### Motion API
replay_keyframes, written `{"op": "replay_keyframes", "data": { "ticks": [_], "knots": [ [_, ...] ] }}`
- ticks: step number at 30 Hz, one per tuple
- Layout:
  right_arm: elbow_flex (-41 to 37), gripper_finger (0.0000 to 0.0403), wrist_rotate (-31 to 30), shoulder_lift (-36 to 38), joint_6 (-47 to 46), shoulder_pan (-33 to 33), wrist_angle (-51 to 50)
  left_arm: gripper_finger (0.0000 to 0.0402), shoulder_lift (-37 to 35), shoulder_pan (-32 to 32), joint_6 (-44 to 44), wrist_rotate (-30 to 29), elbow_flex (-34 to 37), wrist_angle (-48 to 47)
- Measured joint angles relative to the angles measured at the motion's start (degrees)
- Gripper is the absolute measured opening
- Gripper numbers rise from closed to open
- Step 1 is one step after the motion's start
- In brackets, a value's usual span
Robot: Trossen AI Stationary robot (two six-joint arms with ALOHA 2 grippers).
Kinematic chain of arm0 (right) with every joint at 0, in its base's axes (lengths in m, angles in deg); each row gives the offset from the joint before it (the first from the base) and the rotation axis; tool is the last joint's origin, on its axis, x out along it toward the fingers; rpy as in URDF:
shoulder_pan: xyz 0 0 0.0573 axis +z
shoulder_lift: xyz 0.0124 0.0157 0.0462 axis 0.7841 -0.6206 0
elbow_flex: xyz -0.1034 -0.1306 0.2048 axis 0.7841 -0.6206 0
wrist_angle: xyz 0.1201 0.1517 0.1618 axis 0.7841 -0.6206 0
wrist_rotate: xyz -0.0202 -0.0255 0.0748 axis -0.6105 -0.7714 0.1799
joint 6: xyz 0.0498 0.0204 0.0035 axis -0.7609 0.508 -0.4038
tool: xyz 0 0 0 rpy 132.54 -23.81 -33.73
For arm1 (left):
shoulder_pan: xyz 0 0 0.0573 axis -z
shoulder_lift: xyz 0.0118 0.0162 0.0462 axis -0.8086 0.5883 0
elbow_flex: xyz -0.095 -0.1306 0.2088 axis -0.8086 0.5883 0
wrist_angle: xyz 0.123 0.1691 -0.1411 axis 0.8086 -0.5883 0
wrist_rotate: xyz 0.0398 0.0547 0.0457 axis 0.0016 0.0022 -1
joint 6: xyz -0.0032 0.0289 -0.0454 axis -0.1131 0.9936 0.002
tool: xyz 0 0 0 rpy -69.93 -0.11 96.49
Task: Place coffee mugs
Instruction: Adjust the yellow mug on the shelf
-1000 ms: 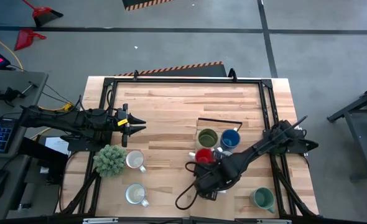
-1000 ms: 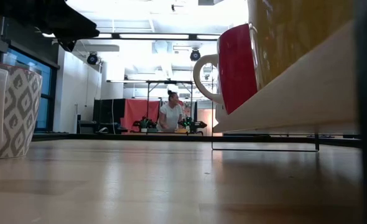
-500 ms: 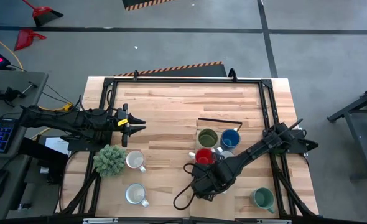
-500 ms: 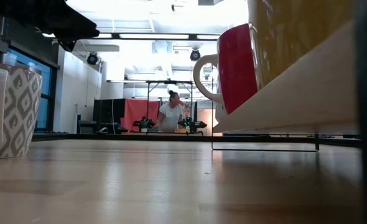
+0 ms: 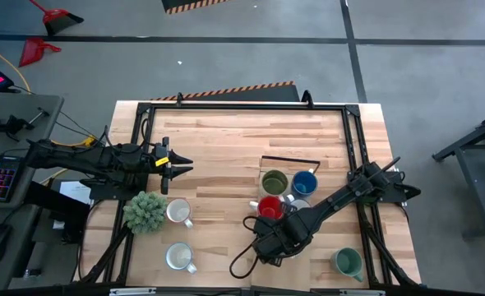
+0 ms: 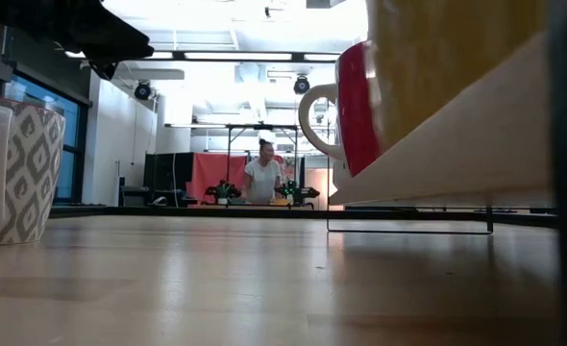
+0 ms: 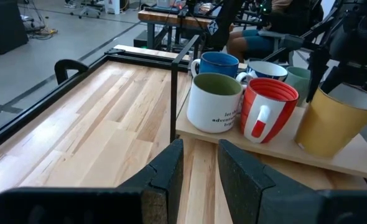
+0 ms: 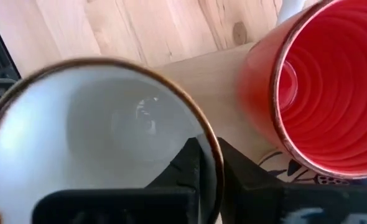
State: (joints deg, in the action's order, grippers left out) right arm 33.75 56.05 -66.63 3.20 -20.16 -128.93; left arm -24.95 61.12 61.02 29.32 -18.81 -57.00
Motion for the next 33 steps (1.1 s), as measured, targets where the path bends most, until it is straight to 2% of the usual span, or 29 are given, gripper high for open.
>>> {"op": "replay_keyframes", "data": {
  "ticks": [28, 33],
  "knots": [
    [0.07, 0.0006, -2.59, 0.12, -1.52, -0.04, -2.45, 0.0087, -0.01, 0.0, 0.0, 1.09, 0.0, 0.01],
    [-0.02, 0.0031, -2.29, -0.05, -1.49, -0.09, -3.28, 0.0087, 0.01, -0.01, 0.0, 1.08, 0.0, 0.01]
  ]
}}
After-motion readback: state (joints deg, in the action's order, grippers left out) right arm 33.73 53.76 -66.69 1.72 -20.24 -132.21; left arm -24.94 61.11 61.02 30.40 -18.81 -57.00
